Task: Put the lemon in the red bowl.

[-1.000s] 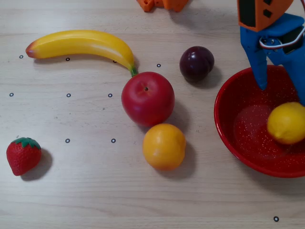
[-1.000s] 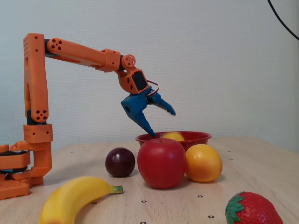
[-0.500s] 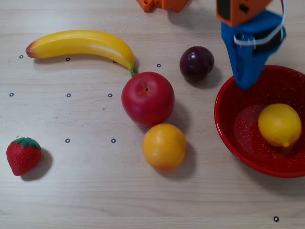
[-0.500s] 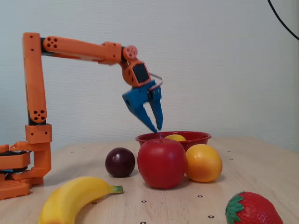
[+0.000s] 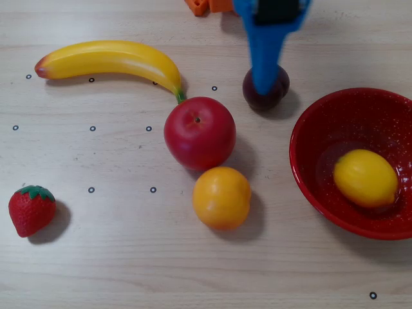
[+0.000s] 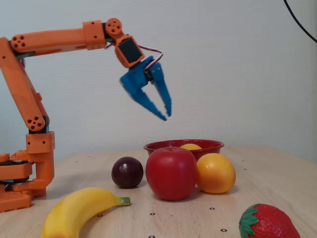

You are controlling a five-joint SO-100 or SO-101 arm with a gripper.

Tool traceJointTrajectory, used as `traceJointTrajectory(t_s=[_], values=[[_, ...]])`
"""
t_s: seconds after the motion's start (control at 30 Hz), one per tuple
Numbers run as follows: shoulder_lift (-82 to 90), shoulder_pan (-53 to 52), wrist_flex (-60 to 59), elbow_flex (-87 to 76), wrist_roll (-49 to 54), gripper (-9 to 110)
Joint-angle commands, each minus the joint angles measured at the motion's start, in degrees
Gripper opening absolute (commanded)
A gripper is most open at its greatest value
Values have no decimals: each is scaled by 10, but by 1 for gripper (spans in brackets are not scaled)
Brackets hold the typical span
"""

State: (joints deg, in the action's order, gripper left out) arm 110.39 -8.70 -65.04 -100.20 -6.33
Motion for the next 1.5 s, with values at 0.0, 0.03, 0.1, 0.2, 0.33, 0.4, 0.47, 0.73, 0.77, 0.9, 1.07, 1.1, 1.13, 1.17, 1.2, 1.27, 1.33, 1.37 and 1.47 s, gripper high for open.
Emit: traceJointTrajectory(t_s=[0.0, 0.03, 0.1, 0.2, 0.33, 0.4, 0.47, 0.73, 0.77, 0.9, 1.07, 1.1, 1.13, 1.17, 1.2, 1.27, 1.33, 1.37, 1.47], values=[[91, 32, 10, -15, 4, 0], [114, 40, 20, -40, 4, 0], [156, 56, 36, -88, 2, 0], [211, 79, 64, -152, 8, 0], [290, 104, 106, -245, 16, 0], [325, 114, 123, -291, 20, 0], [363, 124, 147, -342, 21, 0], [493, 141, 236, -527, 12, 0], [512, 140, 250, -554, 9, 0], [575, 136, 276, -633, 12, 0], [629, 134, 308, -713, 18, 0], [638, 134, 315, -727, 18, 0], [648, 134, 322, -739, 20, 0], [655, 134, 329, -748, 24, 0], [660, 134, 332, -755, 26, 0], [671, 131, 340, -773, 25, 0], [682, 131, 337, -785, 27, 0], [687, 128, 324, -785, 32, 0], [704, 121, 287, -785, 44, 0]])
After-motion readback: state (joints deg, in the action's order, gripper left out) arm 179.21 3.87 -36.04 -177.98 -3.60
